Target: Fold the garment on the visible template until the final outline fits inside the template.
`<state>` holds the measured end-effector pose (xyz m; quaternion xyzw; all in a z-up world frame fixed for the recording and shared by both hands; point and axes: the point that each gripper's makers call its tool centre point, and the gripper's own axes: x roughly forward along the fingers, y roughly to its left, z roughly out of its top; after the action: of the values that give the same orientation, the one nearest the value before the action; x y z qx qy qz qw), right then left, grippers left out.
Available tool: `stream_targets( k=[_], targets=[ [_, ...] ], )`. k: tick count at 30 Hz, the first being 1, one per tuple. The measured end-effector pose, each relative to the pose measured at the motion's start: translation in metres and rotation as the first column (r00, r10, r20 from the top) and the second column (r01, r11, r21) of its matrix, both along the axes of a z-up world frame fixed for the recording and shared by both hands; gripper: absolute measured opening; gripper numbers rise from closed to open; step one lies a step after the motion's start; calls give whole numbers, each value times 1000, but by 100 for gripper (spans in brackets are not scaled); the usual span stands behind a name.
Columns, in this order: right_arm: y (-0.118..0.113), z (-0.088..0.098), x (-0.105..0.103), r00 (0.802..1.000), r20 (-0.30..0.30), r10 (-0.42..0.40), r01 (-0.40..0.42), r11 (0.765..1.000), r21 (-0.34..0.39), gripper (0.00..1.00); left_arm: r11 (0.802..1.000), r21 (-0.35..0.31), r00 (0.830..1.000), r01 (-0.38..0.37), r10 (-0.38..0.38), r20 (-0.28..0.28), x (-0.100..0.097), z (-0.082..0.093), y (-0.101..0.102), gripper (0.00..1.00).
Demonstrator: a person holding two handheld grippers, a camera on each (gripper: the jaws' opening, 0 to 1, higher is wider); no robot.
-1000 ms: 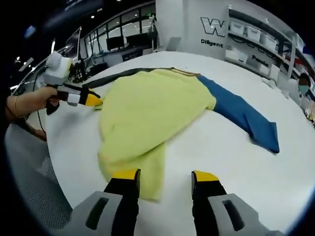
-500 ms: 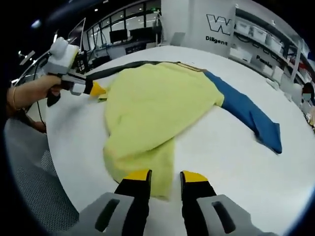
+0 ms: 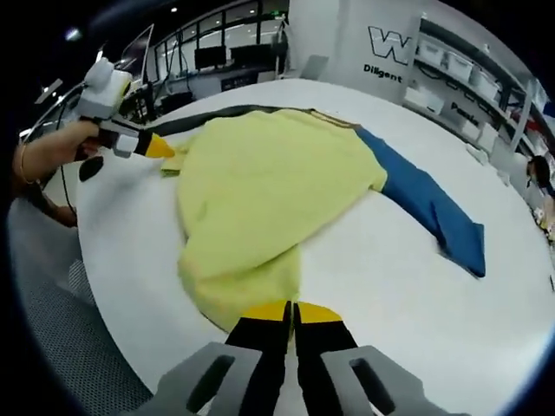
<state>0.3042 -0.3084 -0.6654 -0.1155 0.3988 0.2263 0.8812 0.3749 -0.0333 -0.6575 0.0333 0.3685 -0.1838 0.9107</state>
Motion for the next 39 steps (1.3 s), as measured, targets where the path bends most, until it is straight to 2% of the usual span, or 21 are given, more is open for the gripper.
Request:
stream_targets(
  k=[2,5,7,8,10,13,14,17,19,20,23,27,29,32,39],
  targets=[
    [-5,6,-1,999,-12,-35,36,999,21,0,999,40,1000,5,-4,-22,-5,1,10,1],
    [-12,16,-3,996,-16,-85,86,994,60,0,1000,29,999,10,-9,-31,-9,6,19,1],
    [-15,21,-6,986,-72,-153,162,975,149,0,1000,20,999,4,-3,-50,-14,9,24,1],
    [-18,25,-4,975,-96,-200,215,957,195,0,1000,14,997,-5,6,-78,-19,10,28,1],
    [-27,30,-5,958,-125,-257,279,935,220,0,1000,1,996,-11,11,-91,-27,15,33,1],
    [-32,37,-6,957,-110,-267,285,934,215,0,999,-32,994,-21,17,-108,-37,21,37,1],
    [-34,41,-9,950,-117,-291,311,924,222,0,999,-48,994,-15,10,-110,-43,25,38,1],
    [-34,49,-13,944,-121,-306,326,917,231,0,998,-56,993,-8,2,-121,-50,29,42,1],
    [-31,54,-16,944,-120,-307,328,913,241,0,993,-114,987,-22,3,-160,-56,33,42,1],
    [-31,57,-14,947,-100,-306,322,914,245,0,992,-127,986,-24,2,-167,-57,35,43,1],
    [-34,58,-17,951,-79,-299,308,935,178,0,986,-167,985,-15,-15,-175,-60,43,44,1],
    [-36,61,-20,950,-65,-306,313,936,163,0,980,-201,980,-3,-37,-195,-68,48,42,1],
    [-38,58,-23,950,-56,-306,311,940,140,0,982,-190,978,12,-51,-203,-73,45,41,1],
    [-39,51,-32,963,-47,-265,268,962,62,0,987,-155,972,41,-75,-223,-84,36,39,1],
    [-40,18,-51,959,-132,-250,251,968,-9,0,993,-79,954,85,-104,-281,-107,6,38,1]
  ],
)
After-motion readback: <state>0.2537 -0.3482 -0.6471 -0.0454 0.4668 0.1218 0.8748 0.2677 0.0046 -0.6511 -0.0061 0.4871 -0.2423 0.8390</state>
